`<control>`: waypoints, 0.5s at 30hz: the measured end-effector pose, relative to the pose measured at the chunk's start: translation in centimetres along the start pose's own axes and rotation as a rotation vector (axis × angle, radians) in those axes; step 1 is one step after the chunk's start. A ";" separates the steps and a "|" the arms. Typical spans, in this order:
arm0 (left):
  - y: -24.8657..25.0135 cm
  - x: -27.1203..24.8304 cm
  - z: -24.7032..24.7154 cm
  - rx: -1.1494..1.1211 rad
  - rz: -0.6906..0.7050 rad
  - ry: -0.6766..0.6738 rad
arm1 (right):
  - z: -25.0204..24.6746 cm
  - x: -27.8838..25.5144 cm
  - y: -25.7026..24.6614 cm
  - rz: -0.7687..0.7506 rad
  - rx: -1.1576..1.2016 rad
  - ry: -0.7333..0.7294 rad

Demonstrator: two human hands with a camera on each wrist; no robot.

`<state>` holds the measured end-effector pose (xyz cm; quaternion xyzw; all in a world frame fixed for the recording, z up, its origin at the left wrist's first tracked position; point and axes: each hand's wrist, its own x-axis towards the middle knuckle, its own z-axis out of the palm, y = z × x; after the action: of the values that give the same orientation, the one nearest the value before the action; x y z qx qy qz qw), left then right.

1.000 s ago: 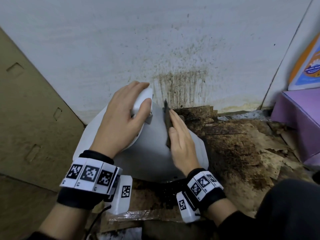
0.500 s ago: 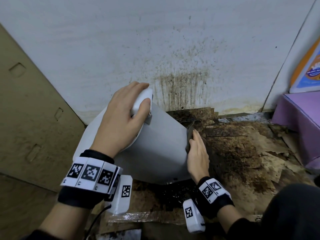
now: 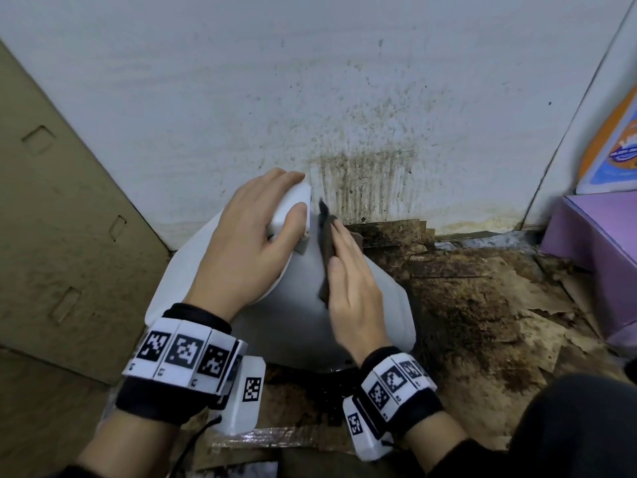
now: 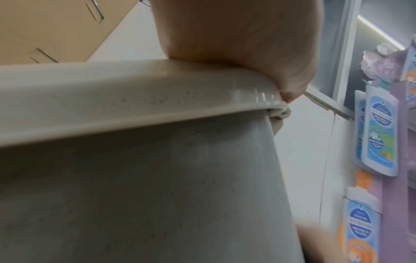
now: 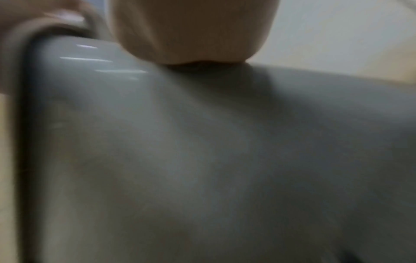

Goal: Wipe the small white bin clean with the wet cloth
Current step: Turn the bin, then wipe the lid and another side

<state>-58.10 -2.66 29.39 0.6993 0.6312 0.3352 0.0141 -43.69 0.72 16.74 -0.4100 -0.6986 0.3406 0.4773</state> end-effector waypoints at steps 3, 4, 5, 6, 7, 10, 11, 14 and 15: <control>-0.4 -0.1 -0.4 -0.015 -0.017 0.011 | -1.1 -1.9 5.0 0.120 -0.044 0.078; -0.5 -0.1 -0.5 -0.020 -0.020 0.016 | -1.6 -2.6 6.4 0.172 -0.063 0.107; -0.5 -0.1 -0.6 -0.021 -0.020 0.016 | -2.0 -3.4 7.8 0.234 -0.079 0.138; -0.6 -0.1 -0.6 -0.020 -0.019 0.014 | -2.4 -4.0 8.8 0.304 -0.086 0.168; -0.5 -0.1 -0.6 -0.020 -0.018 0.012 | -2.7 -4.5 9.6 0.379 -0.078 0.196; -0.4 -0.1 -0.5 -0.021 -0.020 0.012 | -3.0 -5.0 10.7 0.536 -0.040 0.241; -0.4 -0.1 -0.5 -0.018 -0.020 0.012 | -3.0 -4.9 10.7 0.555 -0.037 0.241; -0.6 -0.1 -0.6 0.003 -0.013 0.015 | -2.8 -4.3 9.7 0.563 -0.029 0.222; -0.5 -0.1 -0.6 0.008 -0.009 0.015 | -2.7 -3.9 8.9 0.548 -0.031 0.211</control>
<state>-58.82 -2.92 29.55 0.6938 0.6359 0.3379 0.0081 -38.14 1.28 8.29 -0.6239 -0.5133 0.4016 0.4313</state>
